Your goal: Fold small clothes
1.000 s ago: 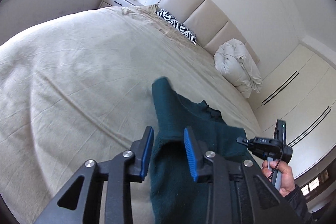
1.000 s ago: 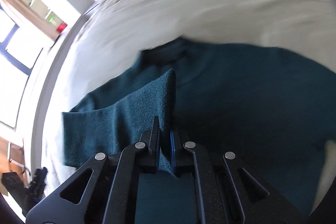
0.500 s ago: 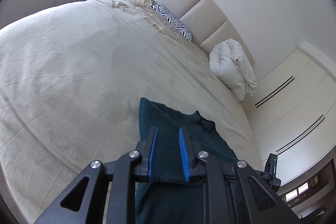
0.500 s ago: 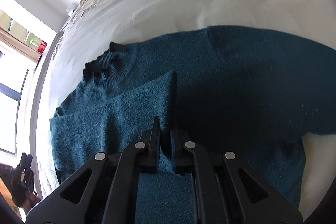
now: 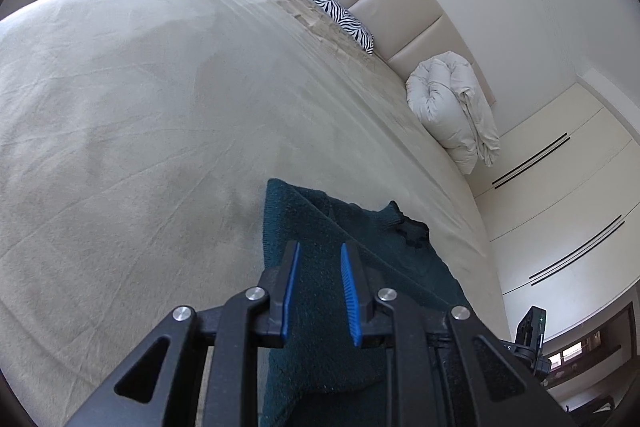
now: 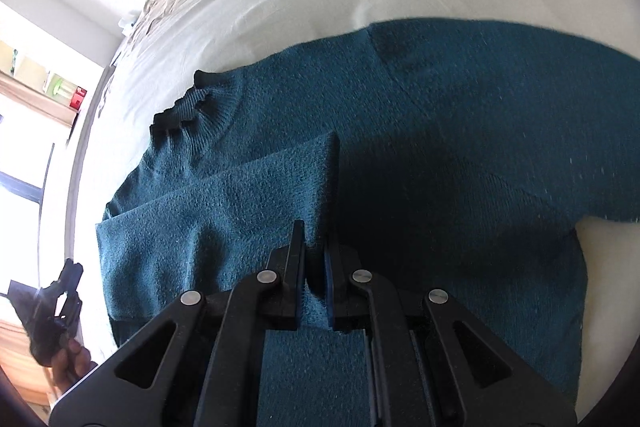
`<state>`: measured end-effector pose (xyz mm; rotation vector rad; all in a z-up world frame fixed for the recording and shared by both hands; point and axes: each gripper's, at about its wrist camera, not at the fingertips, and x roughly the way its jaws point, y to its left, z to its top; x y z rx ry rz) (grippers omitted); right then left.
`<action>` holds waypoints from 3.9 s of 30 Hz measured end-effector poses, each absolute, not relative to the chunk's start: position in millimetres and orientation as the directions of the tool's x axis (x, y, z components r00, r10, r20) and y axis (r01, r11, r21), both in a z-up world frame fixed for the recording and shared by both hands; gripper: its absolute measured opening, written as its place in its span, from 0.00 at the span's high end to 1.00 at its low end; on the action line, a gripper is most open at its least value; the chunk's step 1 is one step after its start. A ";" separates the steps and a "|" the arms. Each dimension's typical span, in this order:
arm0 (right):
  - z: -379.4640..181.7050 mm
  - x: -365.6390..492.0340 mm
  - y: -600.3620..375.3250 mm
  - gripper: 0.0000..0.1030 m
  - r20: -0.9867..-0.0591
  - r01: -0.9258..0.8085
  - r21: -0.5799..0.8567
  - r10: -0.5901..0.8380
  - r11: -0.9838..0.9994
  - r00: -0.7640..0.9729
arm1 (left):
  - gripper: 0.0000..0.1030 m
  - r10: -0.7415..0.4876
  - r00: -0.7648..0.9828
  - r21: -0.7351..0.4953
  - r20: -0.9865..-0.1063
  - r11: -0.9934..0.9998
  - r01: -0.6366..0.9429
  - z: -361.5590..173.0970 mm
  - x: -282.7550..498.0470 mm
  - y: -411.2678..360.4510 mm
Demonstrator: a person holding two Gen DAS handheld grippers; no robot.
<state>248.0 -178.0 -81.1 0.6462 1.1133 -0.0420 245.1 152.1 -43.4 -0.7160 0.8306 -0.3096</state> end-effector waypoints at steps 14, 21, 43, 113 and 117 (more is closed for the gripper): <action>-81.8 257.4 -181.3 0.94 -0.846 0.372 0.487 0.319 0.790 0.428 | 0.79 -0.538 0.561 -0.655 -0.629 0.755 -0.009 -72.2 285.0 133.3; -99.4 266.4 -187.3 0.92 -0.831 0.346 0.505 0.338 0.790 0.442 | 0.96 -0.624 0.525 -0.760 -0.579 0.647 -0.068 -101.5 301.4 155.2; -89.4 186.4 -209.5 0.34 -0.595 0.291 0.781 0.514 0.553 0.618 | 0.78 -0.751 0.477 -0.844 -0.457 0.535 0.035 -93.4 269.9 156.6; -74.1 77.5 -140.5 0.34 -0.774 0.034 0.269 0.195 0.962 0.603 | 0.57 -0.853 0.178 -0.867 -0.491 0.499 0.001 -84.1 199.1 -106.8; -80.2 51.4 -169.7 0.34 -0.772 0.128 0.404 0.262 0.906 0.579 | 0.92 -0.800 0.170 -0.812 -0.575 0.584 -0.001 -87.9 202.2 -116.0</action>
